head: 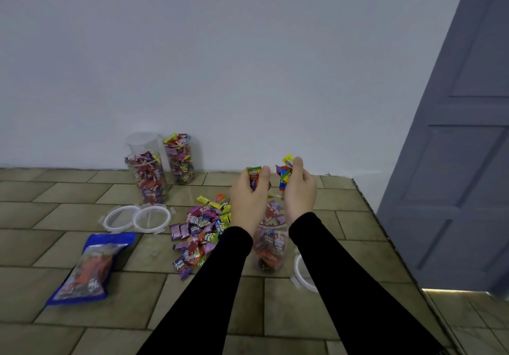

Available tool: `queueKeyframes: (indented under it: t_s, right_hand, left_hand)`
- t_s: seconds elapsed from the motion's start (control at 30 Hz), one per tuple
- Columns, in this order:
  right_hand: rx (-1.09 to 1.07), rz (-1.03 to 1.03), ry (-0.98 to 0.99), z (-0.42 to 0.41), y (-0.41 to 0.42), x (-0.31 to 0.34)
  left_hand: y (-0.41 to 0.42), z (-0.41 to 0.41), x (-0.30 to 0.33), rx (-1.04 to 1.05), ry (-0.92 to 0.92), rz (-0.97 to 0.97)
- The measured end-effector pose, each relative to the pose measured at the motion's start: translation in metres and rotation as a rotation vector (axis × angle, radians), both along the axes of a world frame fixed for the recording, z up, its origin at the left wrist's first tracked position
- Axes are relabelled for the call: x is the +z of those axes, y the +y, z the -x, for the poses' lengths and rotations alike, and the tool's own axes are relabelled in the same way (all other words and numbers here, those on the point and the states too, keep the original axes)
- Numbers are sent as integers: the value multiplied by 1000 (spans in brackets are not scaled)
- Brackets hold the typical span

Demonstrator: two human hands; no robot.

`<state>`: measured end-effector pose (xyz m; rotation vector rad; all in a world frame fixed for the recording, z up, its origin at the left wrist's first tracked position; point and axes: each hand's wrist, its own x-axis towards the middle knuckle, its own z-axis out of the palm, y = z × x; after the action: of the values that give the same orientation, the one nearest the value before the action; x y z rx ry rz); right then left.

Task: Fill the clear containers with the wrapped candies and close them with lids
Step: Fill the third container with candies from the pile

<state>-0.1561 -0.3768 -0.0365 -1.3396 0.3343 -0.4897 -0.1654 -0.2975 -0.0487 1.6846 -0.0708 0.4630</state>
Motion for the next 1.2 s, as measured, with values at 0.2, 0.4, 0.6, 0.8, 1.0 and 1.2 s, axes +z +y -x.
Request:
queueKeyframes:
  t_s: [0.2,0.4,0.6,0.8,1.0,1.2]
  right_hand:
    - [-22,16,11,1,1,-1]
    - [-19,0,1,2,1,2]
    - [16,-9,2,-2,-1,4]
    - [26,4,-10,-3,0,1]
    - [55,-24,16,-2,-1,6]
    - [58,-33,23,-3,-1,6]
  left_hand:
    - [0,3,1,23,-32,38]
    - [6,5,-2,-82,-85,108]
    - [2,5,-5,-85,-104,103]
    - [2,5,-8,-119,-106,164]
    - [3,3,-12,-183,-125,164]
    - [5,0,-15,-262,-170,189]
